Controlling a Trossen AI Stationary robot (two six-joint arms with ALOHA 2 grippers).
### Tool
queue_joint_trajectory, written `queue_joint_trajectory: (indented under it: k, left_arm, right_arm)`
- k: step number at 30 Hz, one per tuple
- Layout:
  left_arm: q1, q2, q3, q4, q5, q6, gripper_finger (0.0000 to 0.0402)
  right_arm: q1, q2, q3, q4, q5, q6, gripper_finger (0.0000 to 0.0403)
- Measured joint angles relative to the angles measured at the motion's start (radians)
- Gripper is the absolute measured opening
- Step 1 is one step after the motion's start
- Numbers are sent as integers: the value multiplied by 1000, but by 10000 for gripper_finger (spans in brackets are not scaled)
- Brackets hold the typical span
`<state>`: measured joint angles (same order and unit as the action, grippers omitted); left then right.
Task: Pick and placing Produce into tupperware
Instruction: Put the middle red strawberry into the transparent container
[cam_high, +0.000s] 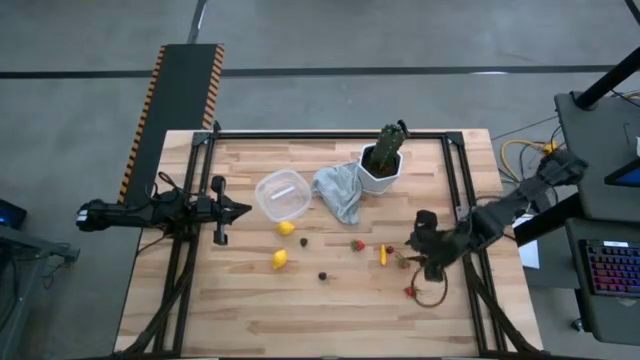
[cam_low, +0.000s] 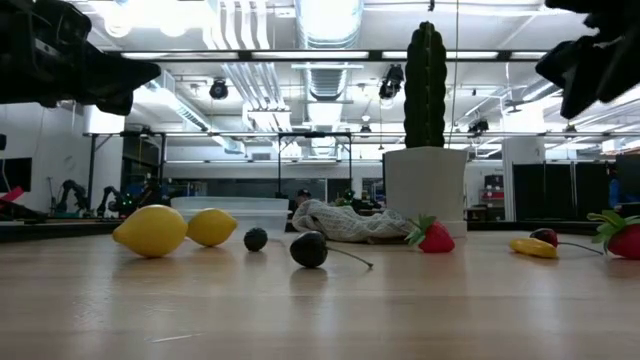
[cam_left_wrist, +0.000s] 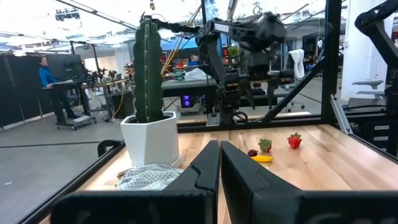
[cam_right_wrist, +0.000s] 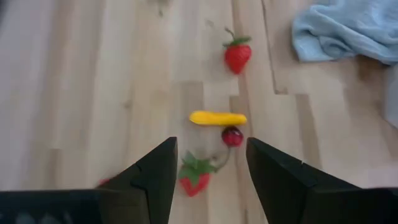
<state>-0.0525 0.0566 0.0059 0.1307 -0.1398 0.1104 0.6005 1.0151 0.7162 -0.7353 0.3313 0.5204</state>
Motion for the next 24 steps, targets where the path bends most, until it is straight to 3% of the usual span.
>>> queue_joint_trajectory:
  k: [8,24]
  left_arm:
    - [0,1,0,11,0,-1,0]
    - [-1,2,0,19,0,0,0]
  right_arm:
    - [89,156,-42,0,62,145,184]
    - [87,311,-39,124,69,126,171]
